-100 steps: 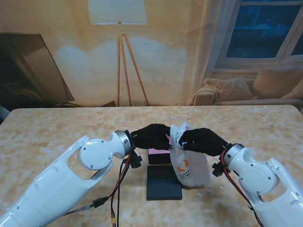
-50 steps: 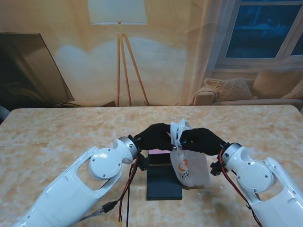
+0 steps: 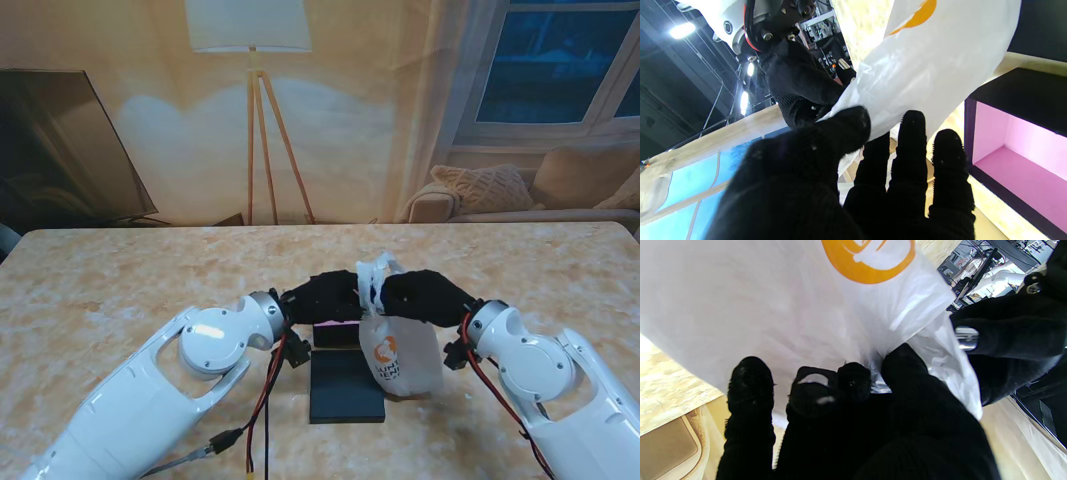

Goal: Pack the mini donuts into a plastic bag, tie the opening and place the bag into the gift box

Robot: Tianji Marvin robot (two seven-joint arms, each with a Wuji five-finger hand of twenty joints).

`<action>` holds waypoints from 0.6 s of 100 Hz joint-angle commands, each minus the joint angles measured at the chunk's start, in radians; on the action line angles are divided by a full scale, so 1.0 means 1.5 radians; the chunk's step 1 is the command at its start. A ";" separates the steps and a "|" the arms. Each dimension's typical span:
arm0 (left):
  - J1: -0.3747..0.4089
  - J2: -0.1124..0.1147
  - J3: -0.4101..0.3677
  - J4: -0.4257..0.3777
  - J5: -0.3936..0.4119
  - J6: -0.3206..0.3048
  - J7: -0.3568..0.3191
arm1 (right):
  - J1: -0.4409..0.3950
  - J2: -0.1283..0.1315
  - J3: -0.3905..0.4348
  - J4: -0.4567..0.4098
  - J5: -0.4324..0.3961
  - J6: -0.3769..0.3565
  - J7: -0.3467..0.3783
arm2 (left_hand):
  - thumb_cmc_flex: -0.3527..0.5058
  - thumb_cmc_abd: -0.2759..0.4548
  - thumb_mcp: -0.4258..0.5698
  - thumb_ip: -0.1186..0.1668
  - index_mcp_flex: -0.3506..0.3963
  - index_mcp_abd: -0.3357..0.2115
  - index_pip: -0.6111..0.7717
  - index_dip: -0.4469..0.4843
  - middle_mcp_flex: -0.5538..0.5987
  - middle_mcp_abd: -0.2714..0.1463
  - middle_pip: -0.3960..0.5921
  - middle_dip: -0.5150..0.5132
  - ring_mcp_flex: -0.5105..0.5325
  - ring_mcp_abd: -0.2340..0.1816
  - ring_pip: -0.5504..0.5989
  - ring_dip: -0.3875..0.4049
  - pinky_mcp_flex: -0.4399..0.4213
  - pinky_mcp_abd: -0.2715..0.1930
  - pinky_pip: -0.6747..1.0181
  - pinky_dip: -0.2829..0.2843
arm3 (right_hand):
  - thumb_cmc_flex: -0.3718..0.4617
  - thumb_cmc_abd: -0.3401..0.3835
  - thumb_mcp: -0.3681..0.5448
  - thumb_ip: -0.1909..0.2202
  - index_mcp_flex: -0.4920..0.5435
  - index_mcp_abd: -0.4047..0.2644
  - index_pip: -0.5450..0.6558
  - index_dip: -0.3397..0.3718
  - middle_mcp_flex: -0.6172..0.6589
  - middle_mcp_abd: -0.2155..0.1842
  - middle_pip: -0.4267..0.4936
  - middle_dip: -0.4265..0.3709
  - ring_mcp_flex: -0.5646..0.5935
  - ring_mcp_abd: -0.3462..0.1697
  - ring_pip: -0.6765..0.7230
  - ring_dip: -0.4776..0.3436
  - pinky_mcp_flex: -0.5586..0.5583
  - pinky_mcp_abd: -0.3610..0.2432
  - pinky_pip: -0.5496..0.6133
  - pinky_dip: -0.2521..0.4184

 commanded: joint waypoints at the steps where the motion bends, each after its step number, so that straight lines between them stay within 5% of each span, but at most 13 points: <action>1: -0.001 0.006 -0.005 -0.007 -0.013 0.000 -0.016 | -0.008 -0.003 0.002 -0.007 -0.002 0.001 0.009 | 0.027 0.037 -0.008 0.023 -0.010 0.031 -0.020 -0.007 -0.012 -0.013 -0.024 -0.035 -0.019 0.013 -0.045 -0.059 -0.009 0.001 -0.022 -0.027 | 0.049 0.048 0.058 0.002 0.034 -0.055 0.043 0.027 0.015 -0.006 0.015 0.003 0.015 -0.005 0.025 -0.007 0.003 0.006 0.020 -0.001; 9: -0.004 0.010 -0.011 -0.007 -0.032 0.004 -0.037 | -0.010 -0.003 0.005 -0.008 -0.002 0.000 0.010 | 0.049 0.089 -0.001 0.041 -0.021 0.049 -0.051 -0.020 -0.014 0.004 -0.049 -0.071 -0.033 0.027 -0.086 -0.115 -0.011 0.004 -0.054 -0.059 | 0.049 0.048 0.059 0.002 0.034 -0.055 0.042 0.027 0.015 -0.005 0.015 0.003 0.015 -0.005 0.025 -0.007 0.003 0.008 0.020 -0.001; 30: -0.014 0.018 -0.019 -0.005 -0.073 0.018 -0.088 | -0.009 -0.001 0.008 -0.009 0.002 -0.003 0.022 | 0.145 0.117 0.005 0.052 -0.018 0.082 -0.086 -0.035 -0.001 0.019 -0.063 -0.102 -0.026 0.038 -0.113 -0.174 0.008 0.003 -0.067 -0.099 | 0.050 0.046 0.061 0.002 0.034 -0.050 0.041 0.025 0.015 -0.002 0.016 0.003 0.015 -0.005 0.026 -0.008 0.002 0.008 0.021 -0.002; 50: -0.025 0.028 -0.016 -0.002 -0.079 0.010 -0.129 | -0.010 0.001 0.009 -0.010 0.006 -0.006 0.030 | 0.156 0.106 0.062 0.037 -0.026 0.095 -0.104 -0.046 -0.019 0.016 -0.065 -0.114 -0.045 0.032 -0.123 -0.199 -0.003 0.003 -0.080 -0.133 | 0.050 0.046 0.064 0.002 0.033 -0.047 0.041 0.022 0.013 -0.002 0.016 0.003 0.015 -0.003 0.026 -0.008 0.002 0.009 0.021 -0.003; 55: -0.026 0.029 -0.013 -0.002 -0.067 0.001 -0.127 | -0.011 0.001 0.010 -0.010 0.006 -0.007 0.030 | 0.168 0.109 0.057 0.027 -0.011 0.093 -0.091 -0.041 -0.002 0.009 -0.052 -0.109 -0.027 0.032 -0.112 -0.197 0.013 -0.004 -0.069 -0.136 | 0.051 0.047 0.064 0.002 0.033 -0.046 0.041 0.022 0.013 -0.001 0.016 0.003 0.015 -0.003 0.026 -0.008 0.002 0.009 0.021 -0.003; 60: -0.024 0.028 -0.012 -0.006 -0.056 -0.001 -0.119 | -0.011 0.001 0.010 -0.011 0.006 -0.008 0.030 | 0.197 0.114 0.011 -0.004 0.026 0.084 -0.041 -0.011 0.037 -0.002 -0.028 -0.094 0.009 0.029 -0.088 -0.184 0.041 -0.003 -0.037 -0.165 | 0.051 0.047 0.064 0.002 0.033 -0.046 0.042 0.022 0.013 -0.002 0.016 0.003 0.014 -0.003 0.026 -0.008 0.001 0.010 0.021 -0.003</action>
